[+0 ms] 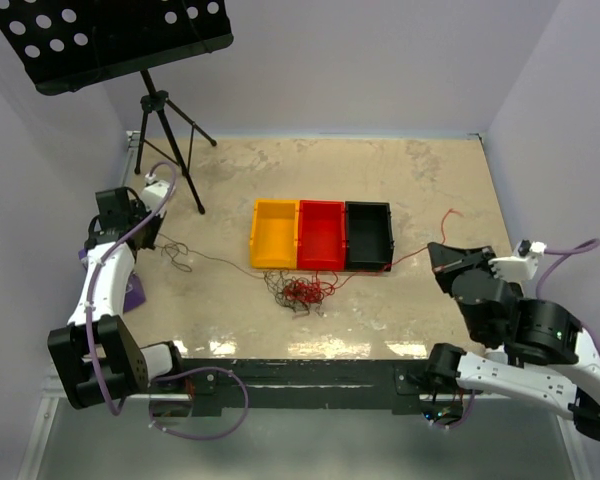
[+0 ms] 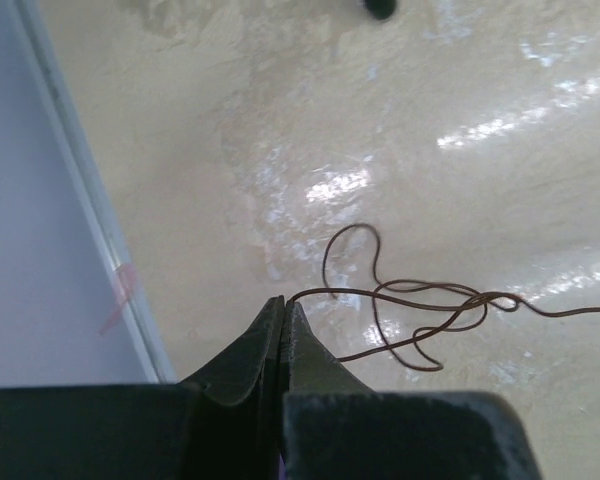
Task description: Untangle the cables
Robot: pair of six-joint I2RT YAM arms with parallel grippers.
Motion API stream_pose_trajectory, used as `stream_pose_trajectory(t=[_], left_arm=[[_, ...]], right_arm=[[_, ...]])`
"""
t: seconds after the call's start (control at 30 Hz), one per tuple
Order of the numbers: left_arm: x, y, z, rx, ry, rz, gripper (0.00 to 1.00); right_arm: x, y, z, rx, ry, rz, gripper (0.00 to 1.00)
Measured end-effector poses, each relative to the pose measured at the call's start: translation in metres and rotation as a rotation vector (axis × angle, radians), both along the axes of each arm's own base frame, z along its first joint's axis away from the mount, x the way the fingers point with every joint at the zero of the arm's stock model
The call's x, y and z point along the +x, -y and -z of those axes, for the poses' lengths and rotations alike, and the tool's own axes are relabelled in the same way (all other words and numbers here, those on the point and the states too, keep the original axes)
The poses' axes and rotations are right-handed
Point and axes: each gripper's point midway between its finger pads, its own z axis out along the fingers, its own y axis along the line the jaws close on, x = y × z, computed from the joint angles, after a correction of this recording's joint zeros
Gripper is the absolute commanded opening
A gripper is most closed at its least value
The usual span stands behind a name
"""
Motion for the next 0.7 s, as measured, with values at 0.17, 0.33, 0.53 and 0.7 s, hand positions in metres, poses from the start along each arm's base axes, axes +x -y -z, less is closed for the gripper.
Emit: stream_pose_trajectory(t=[0.17, 0.33, 0.53, 0.7], left_arm=[[-0.006, 0.026, -0.001, -0.088, -0.014, 0.110, 0.00], [-0.004, 0.038, -0.030, -0.121, 0.058, 0.162, 0.00], [0.009, 0.036, -0.057, -0.138, 0.136, 0.121, 0.00], [0.008, 0.039, -0.055, -0.157, 0.127, 0.128, 0.01]], right_arm=[[0.003, -0.002, 0.000, -0.052, -0.005, 0.003, 0.00], [0.006, -0.014, 0.028, -0.141, -0.065, -0.015, 0.00], [0.005, 0.005, -0.024, -0.062, 0.024, 0.034, 0.00], [-0.001, 0.043, -0.098, 0.043, 0.155, 0.129, 0.00]])
